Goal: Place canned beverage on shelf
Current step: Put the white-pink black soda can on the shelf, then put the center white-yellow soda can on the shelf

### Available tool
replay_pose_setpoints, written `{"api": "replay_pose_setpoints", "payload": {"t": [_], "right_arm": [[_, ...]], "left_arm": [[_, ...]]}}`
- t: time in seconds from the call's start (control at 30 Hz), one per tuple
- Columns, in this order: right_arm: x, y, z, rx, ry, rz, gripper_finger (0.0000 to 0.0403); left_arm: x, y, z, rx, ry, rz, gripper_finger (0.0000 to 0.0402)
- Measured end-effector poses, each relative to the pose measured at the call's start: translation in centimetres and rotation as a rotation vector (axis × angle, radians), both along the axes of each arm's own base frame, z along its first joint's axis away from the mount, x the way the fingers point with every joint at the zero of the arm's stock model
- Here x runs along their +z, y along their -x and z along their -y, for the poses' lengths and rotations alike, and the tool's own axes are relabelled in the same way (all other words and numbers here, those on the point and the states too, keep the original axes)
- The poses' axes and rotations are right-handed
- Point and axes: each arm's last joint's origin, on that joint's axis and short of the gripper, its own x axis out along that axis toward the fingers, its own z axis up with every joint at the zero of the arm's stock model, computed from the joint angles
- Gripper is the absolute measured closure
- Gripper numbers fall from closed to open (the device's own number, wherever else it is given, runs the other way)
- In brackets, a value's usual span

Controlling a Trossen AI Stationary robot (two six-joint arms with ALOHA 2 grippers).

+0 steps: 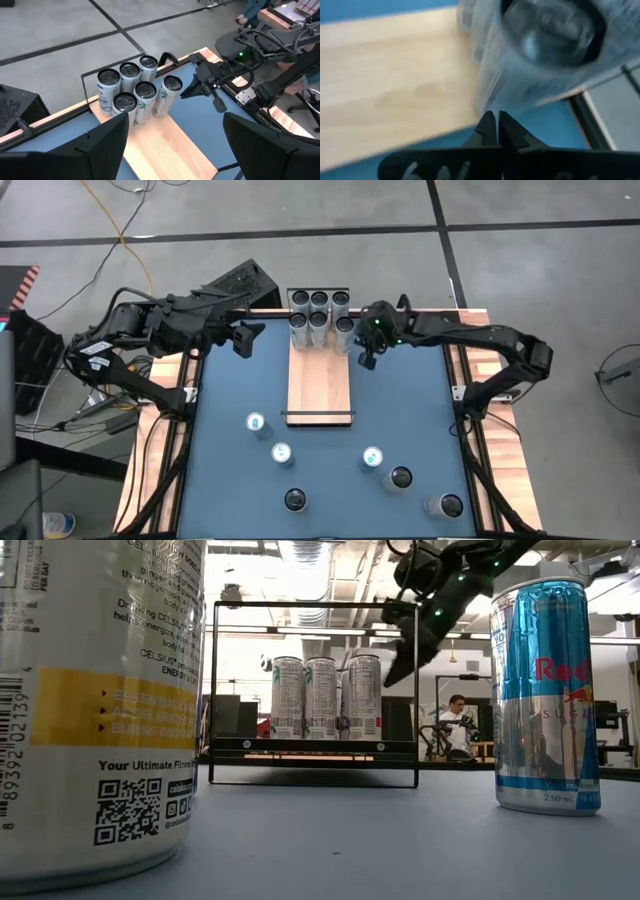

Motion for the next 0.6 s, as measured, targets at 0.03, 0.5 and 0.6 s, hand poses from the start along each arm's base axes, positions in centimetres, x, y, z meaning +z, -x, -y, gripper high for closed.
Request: {"api": "replay_pose_setpoints", "payload": {"t": [0.03, 0.5, 0.6], "right_arm": [[0.0, -0.1, 0.2, -0.005, 0.008, 0.013, 0.04], [0.1, 0.1, 2.1, -0.053, 0.026, 0.068, 0.0403], [0.7, 0.6, 2.3, -0.077, 0.022, 0.086, 0.0403]], "left_arm": [[0.0, 0.0, 0.0, 0.002, -0.001, -0.001, 0.0093], [0.0, 0.0, 0.0, -0.007, -0.025, -0.018, 0.0093], [0.0, 0.0, -0.2, -0.007, -0.044, -0.032, 0.0093]]}}
